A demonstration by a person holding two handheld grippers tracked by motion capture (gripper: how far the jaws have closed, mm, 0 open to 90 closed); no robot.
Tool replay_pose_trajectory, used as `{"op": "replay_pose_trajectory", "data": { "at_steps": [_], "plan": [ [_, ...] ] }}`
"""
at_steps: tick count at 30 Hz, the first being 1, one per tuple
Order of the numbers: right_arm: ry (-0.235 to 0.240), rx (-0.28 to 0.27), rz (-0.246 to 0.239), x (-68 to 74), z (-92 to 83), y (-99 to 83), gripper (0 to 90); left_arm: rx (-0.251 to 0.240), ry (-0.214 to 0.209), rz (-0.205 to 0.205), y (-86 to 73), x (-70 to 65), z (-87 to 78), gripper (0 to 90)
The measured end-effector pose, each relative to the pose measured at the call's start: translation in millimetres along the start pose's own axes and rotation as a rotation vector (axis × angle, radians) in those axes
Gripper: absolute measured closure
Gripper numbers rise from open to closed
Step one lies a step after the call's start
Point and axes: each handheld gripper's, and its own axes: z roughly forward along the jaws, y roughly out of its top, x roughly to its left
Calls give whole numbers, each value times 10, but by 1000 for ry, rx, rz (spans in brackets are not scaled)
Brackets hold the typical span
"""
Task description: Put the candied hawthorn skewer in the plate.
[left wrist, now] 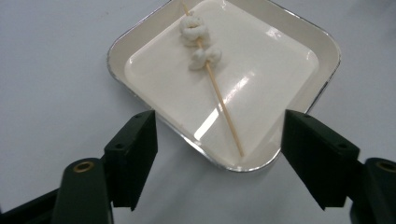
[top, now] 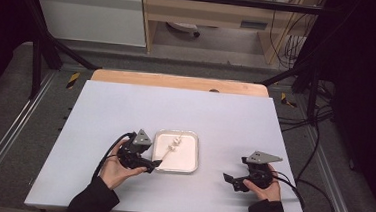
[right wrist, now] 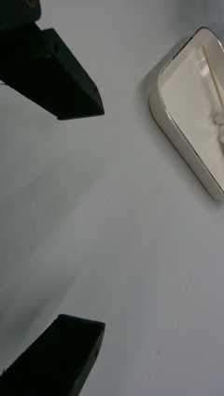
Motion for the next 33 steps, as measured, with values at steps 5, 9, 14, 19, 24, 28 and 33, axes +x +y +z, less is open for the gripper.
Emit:
{"op": "replay_pose_trajectory", "data": {
  "at_steps": [5, 9, 14, 19, 24, 28, 33],
  "plan": [
    [0, 0, 2, 2, -1, 0, 8, -5, -2, -31, -144, 77, -88, 197],
    [4, -2, 5, 4, 0, -1, 8, -15, 16, -44, -319, 158, -150, 161],
    [3, -4, 8, 5, -5, -1, 8, -25, 37, -77, -525, 252, -214, 141],
    [0, 8, 2, 11, 7, -12, 8, -49, 53, -101, -672, 321, -271, 118],
    [-3, 14, 8, 22, 7, -18, 8, -62, 70, -117, -819, 370, -311, 89],
    [-2, 20, 6, 26, 10, -23, 7, -90, 68, -133, -900, 403, -342, 85],
    [0, 33, 8, 34, 27, -33, 8, -100, 62, -132, -937, 404, -358, 87]
  ]
}}
